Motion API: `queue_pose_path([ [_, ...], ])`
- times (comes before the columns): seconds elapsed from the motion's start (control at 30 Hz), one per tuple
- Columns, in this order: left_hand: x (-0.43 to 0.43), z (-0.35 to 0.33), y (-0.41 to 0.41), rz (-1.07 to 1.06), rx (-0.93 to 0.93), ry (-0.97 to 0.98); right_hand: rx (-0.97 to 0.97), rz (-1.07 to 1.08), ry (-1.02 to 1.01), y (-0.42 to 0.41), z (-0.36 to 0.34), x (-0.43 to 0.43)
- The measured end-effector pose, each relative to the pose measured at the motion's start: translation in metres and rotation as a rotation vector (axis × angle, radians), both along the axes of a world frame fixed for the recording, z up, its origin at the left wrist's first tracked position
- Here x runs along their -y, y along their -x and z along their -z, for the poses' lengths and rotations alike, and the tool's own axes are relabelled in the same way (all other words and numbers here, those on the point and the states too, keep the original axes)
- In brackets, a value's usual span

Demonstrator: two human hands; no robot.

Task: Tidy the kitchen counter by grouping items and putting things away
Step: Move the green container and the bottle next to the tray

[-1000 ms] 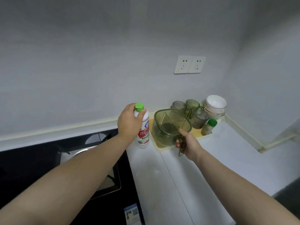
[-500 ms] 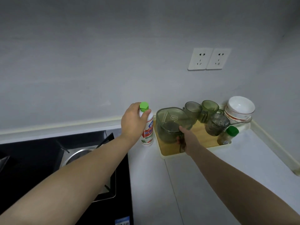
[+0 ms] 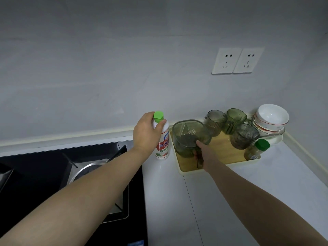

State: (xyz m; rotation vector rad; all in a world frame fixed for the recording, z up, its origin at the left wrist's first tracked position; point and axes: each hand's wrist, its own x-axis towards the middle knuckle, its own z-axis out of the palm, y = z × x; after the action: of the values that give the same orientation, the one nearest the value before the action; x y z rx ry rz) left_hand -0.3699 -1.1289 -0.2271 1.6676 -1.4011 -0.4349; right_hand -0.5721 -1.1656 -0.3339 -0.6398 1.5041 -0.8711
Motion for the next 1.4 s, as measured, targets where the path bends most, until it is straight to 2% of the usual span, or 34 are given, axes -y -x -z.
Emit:
queue_pose_path([
  [0.3,0.001,0.002,-0.001,0.021,0.012,-0.002,-0.041,-0.012,-0.09,-0.005,0.008,0.012],
  [0.57,-0.001,-0.002,-0.002,0.059,0.0,-0.009,-0.204,-0.1,-0.076,-0.006,-0.007,0.008],
  [0.7,-0.008,-0.01,0.001,0.09,-0.016,-0.002,-0.441,-0.107,0.028,0.007,-0.025,-0.009],
  [0.8,-0.015,-0.016,0.008,0.131,-0.041,0.006,-0.636,-0.159,0.244,0.016,-0.044,-0.024],
  [0.9,-0.023,-0.018,0.019,0.187,-0.084,0.002,-0.577,-0.404,0.28,0.013,-0.068,-0.04],
  [1.0,-0.031,-0.02,0.034,0.25,-0.091,-0.023,-0.276,-0.696,0.198,0.013,-0.091,-0.066],
  [1.07,-0.036,-0.023,0.043,0.292,-0.103,-0.027,-0.203,-0.781,0.18,0.015,-0.104,-0.083],
  [1.13,-0.04,-0.028,0.051,0.342,-0.146,-0.032,-0.238,-0.74,0.192,0.016,-0.111,-0.096],
  [1.23,-0.045,-0.03,0.065,0.417,-0.21,-0.059,-0.331,-0.552,0.224,0.022,-0.109,-0.114],
  [1.4,-0.055,-0.03,0.099,0.599,-0.309,-0.151,-0.573,-0.4,0.238,0.048,-0.105,-0.144],
])
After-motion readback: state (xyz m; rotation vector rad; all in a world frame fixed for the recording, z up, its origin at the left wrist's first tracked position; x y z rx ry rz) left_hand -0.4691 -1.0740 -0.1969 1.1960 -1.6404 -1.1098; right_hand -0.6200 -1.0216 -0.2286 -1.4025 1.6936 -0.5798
